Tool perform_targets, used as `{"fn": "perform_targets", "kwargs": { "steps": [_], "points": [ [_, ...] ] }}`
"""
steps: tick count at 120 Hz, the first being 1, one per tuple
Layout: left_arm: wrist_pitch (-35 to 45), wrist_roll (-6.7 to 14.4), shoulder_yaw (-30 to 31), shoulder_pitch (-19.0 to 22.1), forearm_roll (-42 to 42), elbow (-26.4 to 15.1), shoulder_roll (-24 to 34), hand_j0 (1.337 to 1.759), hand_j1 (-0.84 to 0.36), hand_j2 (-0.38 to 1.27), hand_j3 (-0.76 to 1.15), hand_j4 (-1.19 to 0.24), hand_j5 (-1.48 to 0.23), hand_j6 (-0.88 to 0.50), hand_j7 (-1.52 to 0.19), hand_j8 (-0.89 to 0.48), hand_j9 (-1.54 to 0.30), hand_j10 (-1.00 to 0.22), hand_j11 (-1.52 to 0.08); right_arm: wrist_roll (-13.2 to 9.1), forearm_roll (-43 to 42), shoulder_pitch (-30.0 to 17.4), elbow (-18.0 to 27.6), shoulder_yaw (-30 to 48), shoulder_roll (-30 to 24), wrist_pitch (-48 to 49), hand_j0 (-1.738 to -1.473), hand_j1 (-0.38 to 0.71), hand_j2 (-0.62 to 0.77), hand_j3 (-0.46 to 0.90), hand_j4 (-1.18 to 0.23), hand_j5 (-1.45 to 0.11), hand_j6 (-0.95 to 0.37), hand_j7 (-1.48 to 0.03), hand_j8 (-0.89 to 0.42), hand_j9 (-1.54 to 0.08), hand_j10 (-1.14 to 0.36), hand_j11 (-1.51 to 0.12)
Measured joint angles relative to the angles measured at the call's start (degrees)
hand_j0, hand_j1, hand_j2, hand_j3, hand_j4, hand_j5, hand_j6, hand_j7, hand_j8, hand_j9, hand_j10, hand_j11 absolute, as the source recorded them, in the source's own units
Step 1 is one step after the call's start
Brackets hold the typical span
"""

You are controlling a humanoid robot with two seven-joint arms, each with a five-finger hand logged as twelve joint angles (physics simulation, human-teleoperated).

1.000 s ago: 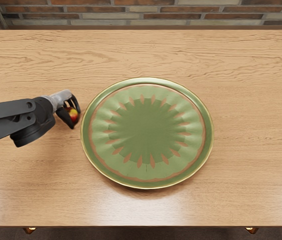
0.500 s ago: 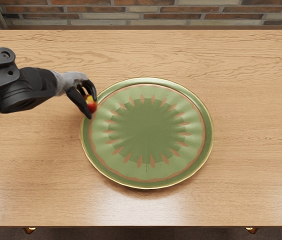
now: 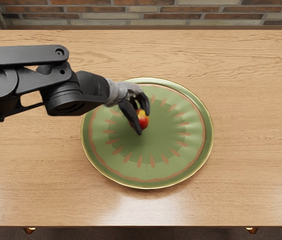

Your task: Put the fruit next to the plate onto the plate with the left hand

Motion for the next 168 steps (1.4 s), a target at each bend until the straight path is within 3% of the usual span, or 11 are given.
{"fn": "perform_targets", "kwargs": {
  "steps": [17, 40, 62, 78, 96, 133, 144, 168],
  "points": [
    [3.7, 0.0, 0.1, -0.5, 0.6, -0.1, -1.0, 1.654, -0.27, 0.31, 0.0, -0.64, -0.95, -0.41, -0.91, -0.37, -0.92, -0.58, -0.9, 0.0, 0.0, 0.0, 0.0, 0.0, 0.0, 0.0, -1.658, -0.31, -0.01, 0.0, -0.04, -0.05, -0.04, -0.05, -0.04, -0.05, -0.03, -0.05],
    [5.2, 0.0, 0.1, -0.6, 0.7, 0.0, -0.9, 1.656, -0.1, 0.16, 0.0, -0.43, -0.6, -0.33, -0.58, -0.31, -0.59, -0.4, -0.58, 0.0, 0.0, 0.0, 0.0, 0.0, 0.0, 0.0, -1.658, -0.31, -0.01, 0.0, -0.04, -0.05, -0.04, -0.05, -0.04, -0.05, -0.03, -0.05],
    [6.2, 0.0, -0.5, -0.6, 0.3, -0.1, -0.3, 1.657, -0.01, 0.09, 0.0, -0.32, -0.44, -0.29, -0.43, -0.28, -0.43, -0.31, -0.43, 0.0, 0.0, 0.0, 0.0, 0.0, 0.0, 0.0, -1.658, -0.31, -0.01, 0.0, -0.04, -0.05, -0.04, -0.05, -0.04, -0.05, -0.03, -0.05],
    [3.0, 0.0, -3.5, 0.0, -2.7, -0.3, 3.7, 1.658, 0.02, 0.07, 0.0, -0.29, -0.39, -0.27, -0.38, -0.27, -0.38, -0.28, -0.38, 0.0, 0.0, 0.1, 0.0, 0.0, 0.0, 0.0, -1.658, -0.31, -0.01, 0.0, -0.03, -0.05, -0.04, -0.05, -0.04, -0.05, -0.03, -0.05],
    [-6.0, 0.0, -10.5, 5.3, -5.6, -0.9, 10.8, 1.658, 0.03, 0.06, 0.0, -0.27, -0.35, -0.26, -0.35, -0.26, -0.35, -0.27, -0.35, 0.0, 0.0, 0.1, 0.0, 0.0, 0.0, 0.0, -1.658, -0.31, -0.01, 0.0, -0.03, -0.05, -0.04, -0.05, -0.03, -0.05, -0.03, -0.05],
    [-32.1, 0.0, -32.5, 23.4, -9.4, -1.4, 26.4, 1.658, 0.05, 0.05, 0.0, -0.25, -0.33, -0.25, -0.33, -0.25, -0.33, -0.25, -0.33, 0.0, 0.0, 0.2, 0.0, -0.1, 0.0, 0.0, -1.658, -0.31, -0.01, 0.0, -0.03, -0.05, -0.04, -0.05, -0.03, -0.05, -0.03, -0.05],
    [-35.3, 0.0, -36.2, 25.1, -13.0, -0.9, 30.2, 1.658, 0.05, 0.05, 0.0, -0.25, -0.33, -0.25, -0.33, -0.25, -0.33, -0.25, -0.33, 0.0, 0.0, 0.2, 0.0, -0.1, 0.0, 0.0, -1.658, -0.31, -0.01, 0.0, -0.04, -0.05, -0.04, -0.05, -0.04, -0.05, -0.03, -0.05],
    [-37.2, 0.0, -38.2, 28.5, -19.4, 3.9, 30.6, 1.658, 0.05, 0.05, 0.0, -0.25, -0.33, -0.25, -0.32, -0.25, -0.32, -0.25, -0.32, 0.0, 0.0, 0.2, 0.0, -0.1, 0.0, 0.0, -1.658, -0.31, -0.01, 0.0, -0.03, -0.05, -0.04, -0.05, -0.03, -0.05, -0.03, -0.05]
  ]
}}
